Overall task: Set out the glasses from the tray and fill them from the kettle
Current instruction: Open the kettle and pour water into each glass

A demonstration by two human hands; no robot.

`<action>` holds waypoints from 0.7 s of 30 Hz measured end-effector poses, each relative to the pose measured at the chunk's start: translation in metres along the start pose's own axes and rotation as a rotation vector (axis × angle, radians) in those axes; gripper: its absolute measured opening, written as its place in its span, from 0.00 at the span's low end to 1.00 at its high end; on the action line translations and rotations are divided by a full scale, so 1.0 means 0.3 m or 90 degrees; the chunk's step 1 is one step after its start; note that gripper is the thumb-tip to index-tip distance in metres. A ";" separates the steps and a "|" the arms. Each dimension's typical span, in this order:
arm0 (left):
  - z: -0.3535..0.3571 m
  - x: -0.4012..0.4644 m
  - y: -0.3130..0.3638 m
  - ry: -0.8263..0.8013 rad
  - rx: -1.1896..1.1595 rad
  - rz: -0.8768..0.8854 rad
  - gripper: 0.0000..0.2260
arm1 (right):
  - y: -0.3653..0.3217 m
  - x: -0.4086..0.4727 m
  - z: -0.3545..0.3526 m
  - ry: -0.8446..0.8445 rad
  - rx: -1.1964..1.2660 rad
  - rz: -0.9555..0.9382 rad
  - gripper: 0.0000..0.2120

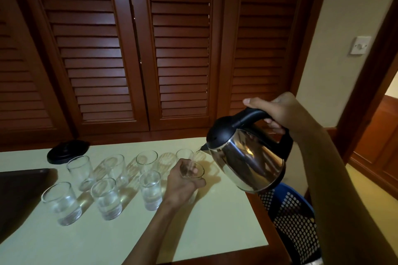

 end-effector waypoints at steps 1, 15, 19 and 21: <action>0.001 0.001 -0.002 0.003 -0.005 -0.001 0.19 | 0.021 0.000 0.006 0.002 0.012 0.009 0.27; -0.022 -0.063 -0.021 0.028 0.012 0.009 0.22 | 0.311 -0.102 0.093 0.096 0.335 0.092 0.25; -0.026 -0.090 -0.012 0.032 0.017 0.024 0.22 | 0.307 -0.111 0.123 0.116 0.338 0.077 0.28; -0.034 -0.098 0.001 0.039 0.007 0.027 0.22 | 0.302 -0.110 0.140 0.123 0.335 0.088 0.29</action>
Point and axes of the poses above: each hand's wrist, its own x-axis towards the middle knuckle, its own z-axis out of the palm, y = z × x, the point moved 4 cm from there along x, towards the middle knuckle, and after that the axes turned 13 degrees about z, right-handed, at the moved point
